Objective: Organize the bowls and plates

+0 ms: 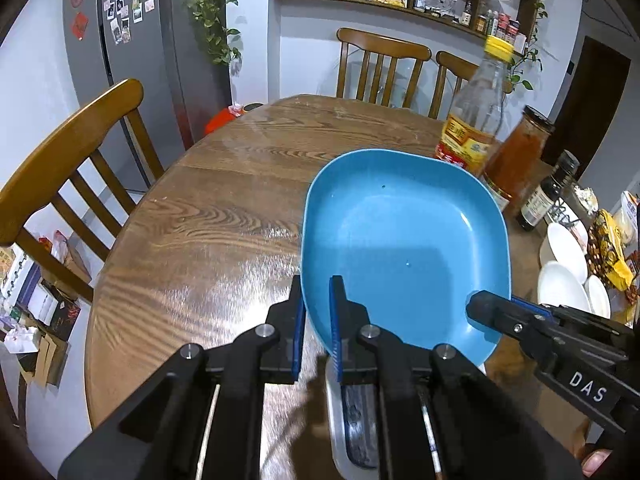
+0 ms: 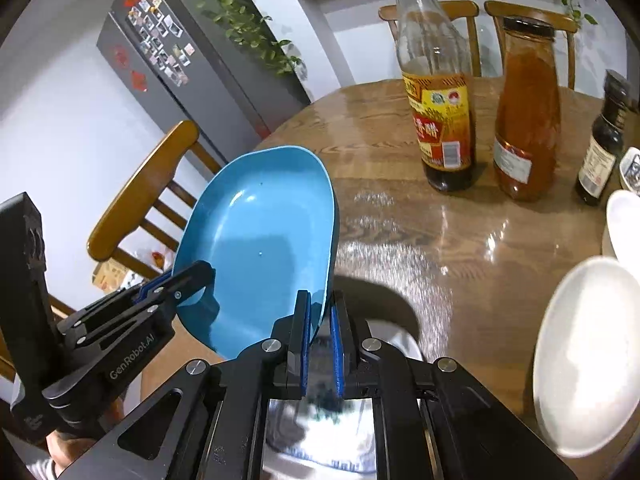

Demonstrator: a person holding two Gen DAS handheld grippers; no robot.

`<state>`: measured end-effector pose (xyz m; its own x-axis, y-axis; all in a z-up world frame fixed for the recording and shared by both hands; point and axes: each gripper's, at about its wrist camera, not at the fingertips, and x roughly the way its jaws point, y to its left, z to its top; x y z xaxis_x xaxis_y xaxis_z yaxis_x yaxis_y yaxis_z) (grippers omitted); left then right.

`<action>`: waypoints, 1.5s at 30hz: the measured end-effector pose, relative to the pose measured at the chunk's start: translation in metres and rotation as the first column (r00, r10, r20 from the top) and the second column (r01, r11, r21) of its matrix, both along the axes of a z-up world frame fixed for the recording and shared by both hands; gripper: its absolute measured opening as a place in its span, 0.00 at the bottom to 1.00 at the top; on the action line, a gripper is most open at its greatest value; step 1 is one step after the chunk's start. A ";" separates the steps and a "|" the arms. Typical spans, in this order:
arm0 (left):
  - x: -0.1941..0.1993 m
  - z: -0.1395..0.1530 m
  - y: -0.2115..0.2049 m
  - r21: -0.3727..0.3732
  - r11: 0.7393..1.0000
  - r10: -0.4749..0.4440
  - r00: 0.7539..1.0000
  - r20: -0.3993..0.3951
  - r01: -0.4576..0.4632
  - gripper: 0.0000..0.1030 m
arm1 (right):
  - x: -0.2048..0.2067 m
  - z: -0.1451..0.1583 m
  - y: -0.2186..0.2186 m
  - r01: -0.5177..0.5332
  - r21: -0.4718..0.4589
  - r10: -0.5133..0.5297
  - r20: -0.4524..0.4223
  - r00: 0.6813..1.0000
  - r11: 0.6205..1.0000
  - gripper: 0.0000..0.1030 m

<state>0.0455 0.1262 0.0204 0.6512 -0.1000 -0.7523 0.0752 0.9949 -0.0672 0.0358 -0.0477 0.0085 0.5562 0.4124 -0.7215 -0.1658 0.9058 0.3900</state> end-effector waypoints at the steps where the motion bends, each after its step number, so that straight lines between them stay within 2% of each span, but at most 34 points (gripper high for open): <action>1: -0.004 0.000 -0.001 0.001 1.000 0.000 1.000 -0.002 0.000 0.10 | -0.005 0.000 -0.001 -0.001 0.000 0.001 0.000 1.000 1.000 0.11; 11: -0.035 -0.013 -0.013 0.001 1.000 -0.030 0.998 -0.055 0.030 0.10 | -0.042 -0.008 -0.008 -0.002 -0.022 0.001 -0.024 1.000 1.000 0.11; 19: -0.050 -0.043 -0.018 -0.022 0.998 -0.053 0.988 -0.147 0.051 0.10 | -0.057 -0.029 -0.011 -0.011 -0.061 0.005 -0.092 0.996 0.998 0.11; 24: -0.055 -0.058 -0.024 -0.002 0.997 -0.076 0.979 -0.191 0.077 0.10 | -0.065 -0.046 -0.011 -0.010 -0.085 -0.001 -0.130 0.992 0.996 0.11; 29: -0.055 -0.065 -0.026 0.001 0.996 -0.083 0.975 -0.208 0.085 0.10 | -0.069 -0.055 -0.013 0.000 -0.082 -0.013 -0.157 0.987 0.997 0.11; 40: -0.054 -0.081 -0.031 0.008 0.994 -0.103 0.964 -0.247 0.108 0.12 | -0.070 -0.064 -0.012 0.014 -0.106 -0.032 -0.167 0.985 0.994 0.11; 45: -0.052 -0.082 -0.035 0.023 0.993 -0.108 0.964 -0.241 0.117 0.13 | -0.070 -0.065 -0.012 0.022 -0.113 -0.040 -0.156 0.987 0.993 0.11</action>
